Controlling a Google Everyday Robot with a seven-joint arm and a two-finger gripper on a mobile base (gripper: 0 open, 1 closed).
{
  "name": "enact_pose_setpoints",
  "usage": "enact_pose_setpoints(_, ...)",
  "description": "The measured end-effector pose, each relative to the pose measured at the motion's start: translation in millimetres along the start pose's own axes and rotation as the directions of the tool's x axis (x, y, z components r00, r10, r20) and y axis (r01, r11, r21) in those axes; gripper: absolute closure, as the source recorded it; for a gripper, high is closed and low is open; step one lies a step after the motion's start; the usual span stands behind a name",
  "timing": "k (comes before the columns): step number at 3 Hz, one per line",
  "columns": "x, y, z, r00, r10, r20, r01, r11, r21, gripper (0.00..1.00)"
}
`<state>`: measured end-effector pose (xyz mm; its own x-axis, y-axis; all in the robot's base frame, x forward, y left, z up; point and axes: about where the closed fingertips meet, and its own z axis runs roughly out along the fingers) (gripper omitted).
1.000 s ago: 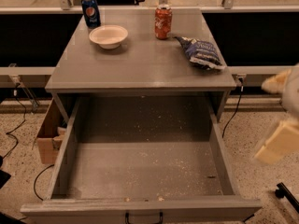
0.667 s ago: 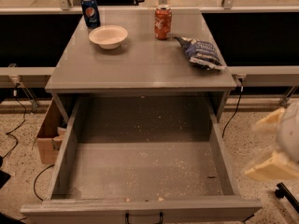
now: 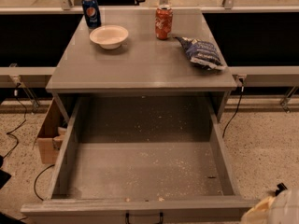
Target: Close top drawer
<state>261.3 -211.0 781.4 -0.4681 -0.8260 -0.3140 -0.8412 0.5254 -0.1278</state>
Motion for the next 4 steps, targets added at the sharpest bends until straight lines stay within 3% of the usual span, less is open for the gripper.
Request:
enact_pose_setpoints(1,45.7,39.0,57.5,0.999,0.048,-0.008,-0.048,0.9927,-0.111,1.0)
enact_pose_setpoints(2,66.7,49.8,103.5,0.998,0.054,0.032,-0.047,0.9799,-0.194,1.0)
enact_pose_setpoints(3,65.4,35.5,146.3,0.997,0.015,0.081,0.006,0.9677,-0.252,1.0)
enact_pose_setpoints(4,49.8,6.7,183.8,0.991,-0.025,0.131,0.061,0.9592,-0.276,1.0)
